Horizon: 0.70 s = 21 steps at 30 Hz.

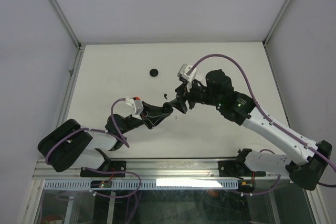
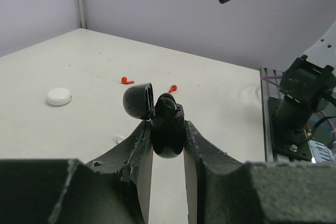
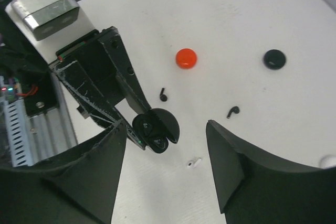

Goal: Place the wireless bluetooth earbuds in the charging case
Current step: Close the charging case.

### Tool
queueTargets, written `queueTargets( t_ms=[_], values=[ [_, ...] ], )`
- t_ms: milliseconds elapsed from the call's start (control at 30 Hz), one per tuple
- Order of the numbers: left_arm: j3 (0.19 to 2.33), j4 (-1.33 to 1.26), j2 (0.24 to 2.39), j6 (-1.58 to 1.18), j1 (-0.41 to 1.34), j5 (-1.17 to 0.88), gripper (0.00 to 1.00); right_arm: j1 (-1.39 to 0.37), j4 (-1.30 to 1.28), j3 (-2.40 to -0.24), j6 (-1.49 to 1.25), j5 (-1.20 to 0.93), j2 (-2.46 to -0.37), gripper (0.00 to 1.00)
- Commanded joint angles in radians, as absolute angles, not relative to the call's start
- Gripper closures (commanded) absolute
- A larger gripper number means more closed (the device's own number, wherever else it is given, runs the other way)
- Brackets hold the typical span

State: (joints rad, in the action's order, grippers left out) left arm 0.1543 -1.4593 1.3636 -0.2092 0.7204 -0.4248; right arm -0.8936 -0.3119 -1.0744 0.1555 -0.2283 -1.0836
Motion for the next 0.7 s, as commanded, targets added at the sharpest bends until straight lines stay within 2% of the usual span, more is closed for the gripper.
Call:
queueTargets(
  t_ms=[0,100,233,667],
  values=[
    [0.159,-1.743,1.341,-0.27,0.705,-0.53,1.0,-0.802,-0.331,-1.131,0.088,-0.589,-1.12,0.34],
    [0.181,-1.742,1.339,-0.289,0.705,-0.578,1.0,-0.762,-0.331,-1.132,0.075,-0.723,-1.152,0.28],
    [0.212,-1.741,1.333,-0.31,0.705,-0.635,1.0,-0.733,-0.329,-1.128,0.072,-0.796,-1.19,0.25],
    [0.222,-1.727,1.327,-0.305,0.705,-0.577,1.0,-0.704,-0.43,-1.154,0.115,-0.976,-1.252,0.25]
  ],
)
